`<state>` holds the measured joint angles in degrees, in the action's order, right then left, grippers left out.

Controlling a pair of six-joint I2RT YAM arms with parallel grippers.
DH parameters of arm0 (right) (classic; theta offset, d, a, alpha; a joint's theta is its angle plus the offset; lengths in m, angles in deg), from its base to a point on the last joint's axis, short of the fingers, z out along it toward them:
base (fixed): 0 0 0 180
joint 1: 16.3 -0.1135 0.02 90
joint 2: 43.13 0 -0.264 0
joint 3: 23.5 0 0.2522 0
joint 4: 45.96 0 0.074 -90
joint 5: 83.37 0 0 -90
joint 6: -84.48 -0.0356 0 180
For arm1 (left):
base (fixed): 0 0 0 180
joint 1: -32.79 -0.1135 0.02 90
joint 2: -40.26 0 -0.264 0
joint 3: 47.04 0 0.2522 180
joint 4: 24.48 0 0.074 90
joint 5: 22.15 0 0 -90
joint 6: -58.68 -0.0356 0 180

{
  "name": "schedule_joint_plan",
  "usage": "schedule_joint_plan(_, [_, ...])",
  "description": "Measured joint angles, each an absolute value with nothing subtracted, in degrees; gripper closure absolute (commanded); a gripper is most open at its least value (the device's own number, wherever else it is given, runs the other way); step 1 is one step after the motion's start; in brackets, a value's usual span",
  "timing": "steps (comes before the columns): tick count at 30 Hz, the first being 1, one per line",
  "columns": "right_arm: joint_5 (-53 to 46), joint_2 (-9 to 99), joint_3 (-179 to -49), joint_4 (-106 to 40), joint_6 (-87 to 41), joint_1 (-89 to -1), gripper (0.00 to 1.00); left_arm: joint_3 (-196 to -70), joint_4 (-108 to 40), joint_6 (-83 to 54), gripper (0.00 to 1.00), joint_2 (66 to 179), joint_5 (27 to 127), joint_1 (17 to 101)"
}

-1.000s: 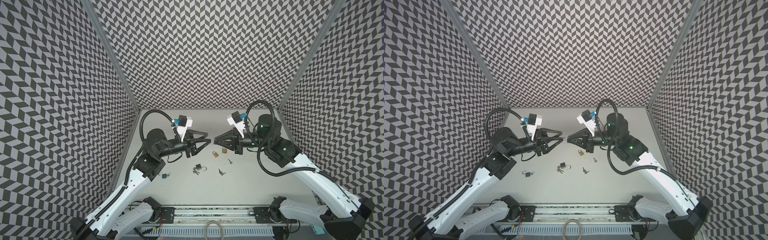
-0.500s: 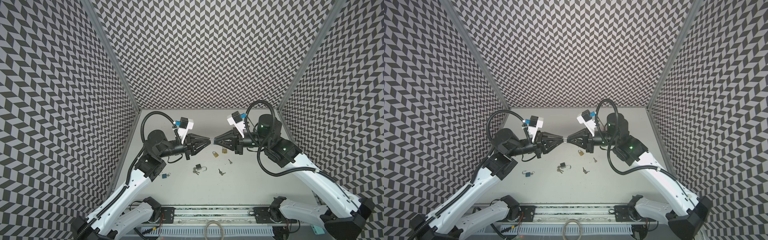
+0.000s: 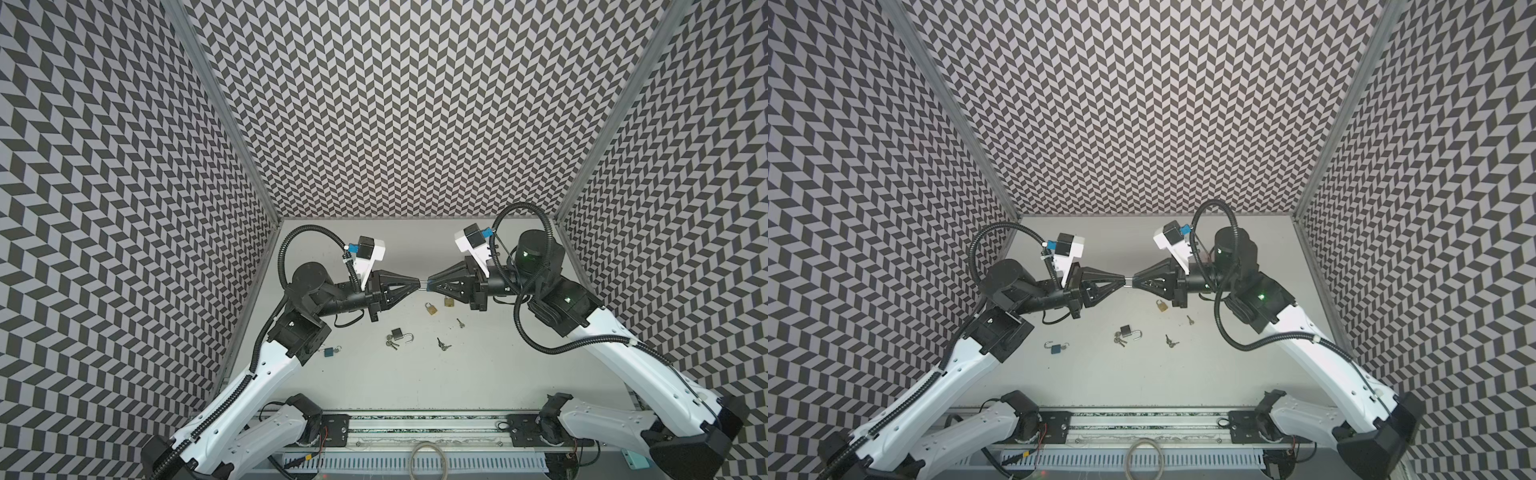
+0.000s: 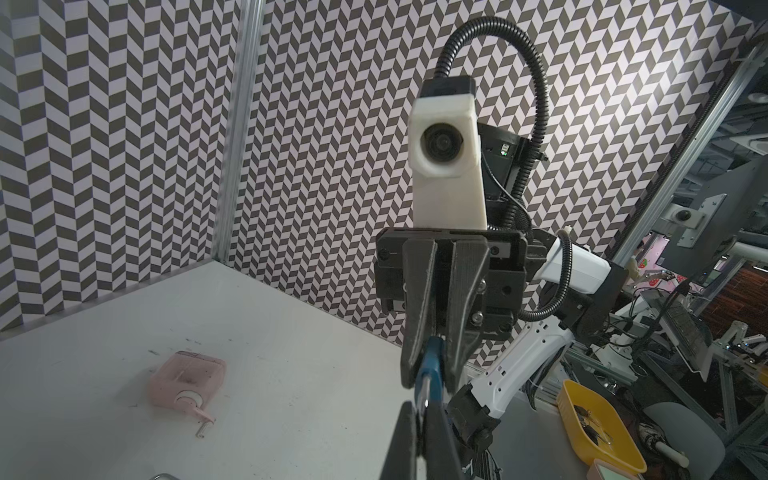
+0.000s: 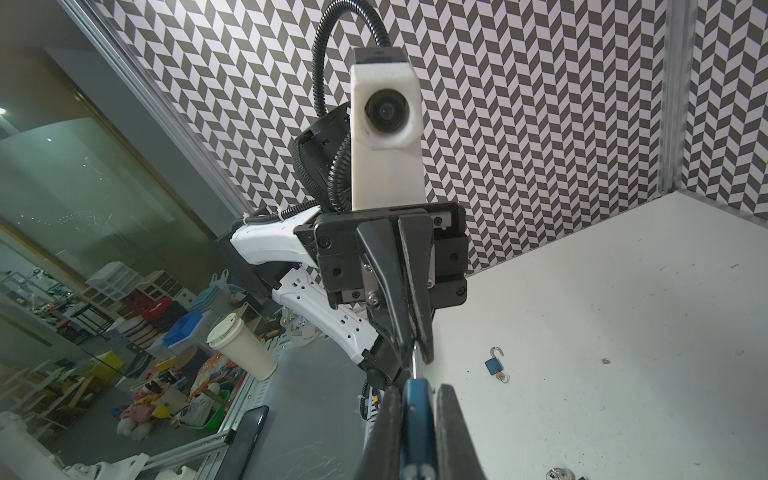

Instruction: Lock with the key

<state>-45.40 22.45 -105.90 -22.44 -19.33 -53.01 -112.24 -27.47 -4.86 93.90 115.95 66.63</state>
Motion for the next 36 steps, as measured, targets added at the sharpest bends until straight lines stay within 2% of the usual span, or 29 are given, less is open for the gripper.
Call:
schedule_joint_plan(4, [-46.9, 22.5, -104.8, -25.1, -22.5, -53.3, 1.00, -112.2, -26.0, -6.2, 1.00, 95.1, 111.1, 70.7])
schedule_joint_plan(10, [-47.0, 21.8, -104.3, -30.8, -24.9, -53.5, 1.00, -111.5, -20.5, -6.0, 1.00, 94.4, 108.2, 71.8])
schedule_joint_plan(18, [-46.6, 20.3, -98.6, -35.4, -27.9, -53.2, 1.00, -108.7, -20.7, -4.2, 1.00, 93.1, 112.8, 68.0])
schedule_joint_plan(23, [-47.1, 20.3, -98.0, -38.2, -30.7, -53.2, 1.00, -108.7, -19.5, -4.0, 1.00, 94.1, 112.6, 69.2])
schedule_joint_plan(30, [-48.3, 20.7, -99.4, -44.0, -32.9, -55.1, 1.00, -108.2, -2.7, 0.1, 1.00, 98.1, 105.6, 76.4])
schedule_joint_plan(36, [-46.8, 19.4, -96.9, -44.4, -34.2, -55.5, 1.00, -105.1, -1.4, 1.4, 1.00, 95.8, 106.9, 74.4])
